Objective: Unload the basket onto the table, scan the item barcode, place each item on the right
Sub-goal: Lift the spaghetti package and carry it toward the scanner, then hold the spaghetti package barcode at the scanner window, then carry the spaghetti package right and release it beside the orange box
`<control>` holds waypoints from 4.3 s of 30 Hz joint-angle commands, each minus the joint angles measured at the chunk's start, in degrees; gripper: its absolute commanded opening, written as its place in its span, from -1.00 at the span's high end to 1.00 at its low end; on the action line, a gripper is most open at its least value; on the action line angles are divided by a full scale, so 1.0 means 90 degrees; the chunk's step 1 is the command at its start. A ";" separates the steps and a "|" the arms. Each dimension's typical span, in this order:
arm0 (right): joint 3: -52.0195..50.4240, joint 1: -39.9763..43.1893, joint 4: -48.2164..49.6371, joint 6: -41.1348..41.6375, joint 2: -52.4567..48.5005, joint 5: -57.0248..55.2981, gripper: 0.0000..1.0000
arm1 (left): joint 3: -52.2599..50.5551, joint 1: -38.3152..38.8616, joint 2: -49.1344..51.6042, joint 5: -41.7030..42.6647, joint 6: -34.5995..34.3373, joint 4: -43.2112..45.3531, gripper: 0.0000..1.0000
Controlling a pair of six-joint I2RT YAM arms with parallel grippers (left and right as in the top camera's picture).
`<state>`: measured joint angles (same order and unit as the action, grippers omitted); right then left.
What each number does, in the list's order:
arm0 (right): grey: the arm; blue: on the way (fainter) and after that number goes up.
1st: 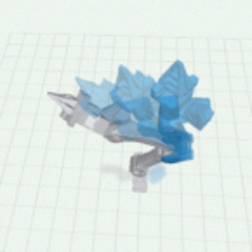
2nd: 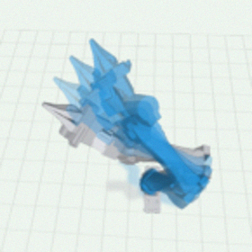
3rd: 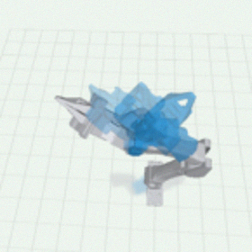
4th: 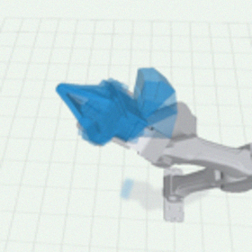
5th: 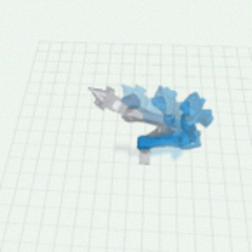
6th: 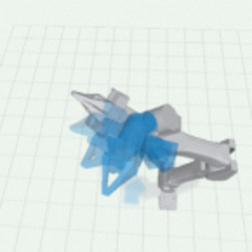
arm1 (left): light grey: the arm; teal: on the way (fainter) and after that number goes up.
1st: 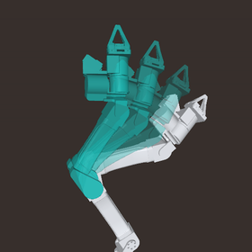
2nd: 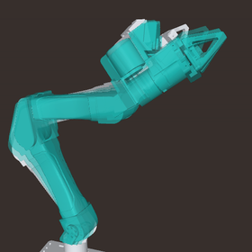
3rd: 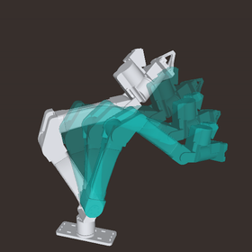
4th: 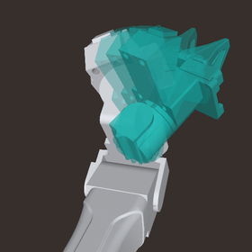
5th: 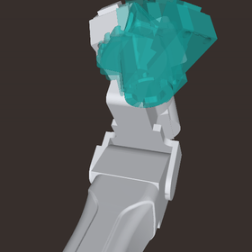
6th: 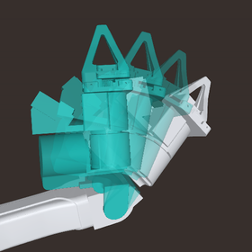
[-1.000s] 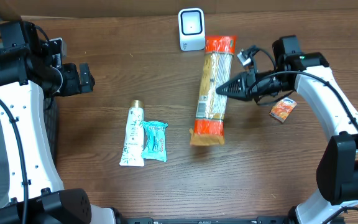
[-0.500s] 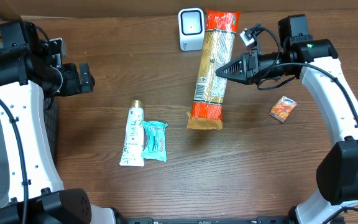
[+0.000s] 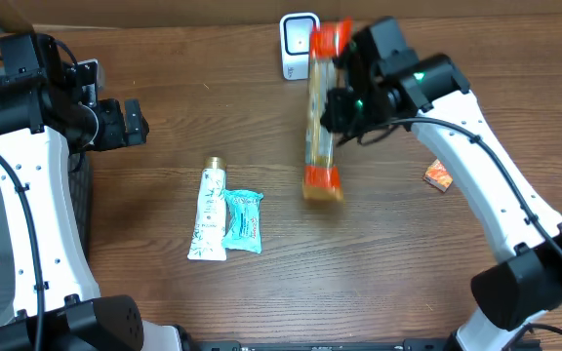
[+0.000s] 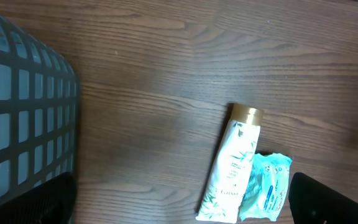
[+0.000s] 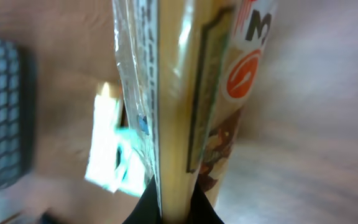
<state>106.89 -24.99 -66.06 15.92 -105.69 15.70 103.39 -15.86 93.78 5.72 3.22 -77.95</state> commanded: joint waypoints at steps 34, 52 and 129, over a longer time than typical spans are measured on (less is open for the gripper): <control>0.2407 -0.0894 0.6887 -0.7759 -0.3514 -0.6003 0.93 | 0.0080 0.0015 -0.0027 0.0010 0.0097 0.0024 -1.00; 0.2407 -0.0937 0.6934 -0.7941 -0.3844 -0.5795 0.93 | 0.0080 0.0015 -0.0027 0.0007 0.0097 0.0024 -0.99; -0.0741 0.4129 -0.0223 -0.0991 0.0226 0.2191 0.93 | 0.0080 0.0015 -0.0027 0.0010 0.0097 0.0024 -1.00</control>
<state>101.89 11.25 -71.29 7.81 -107.59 25.74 103.39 -15.86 93.78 5.74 3.22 -77.95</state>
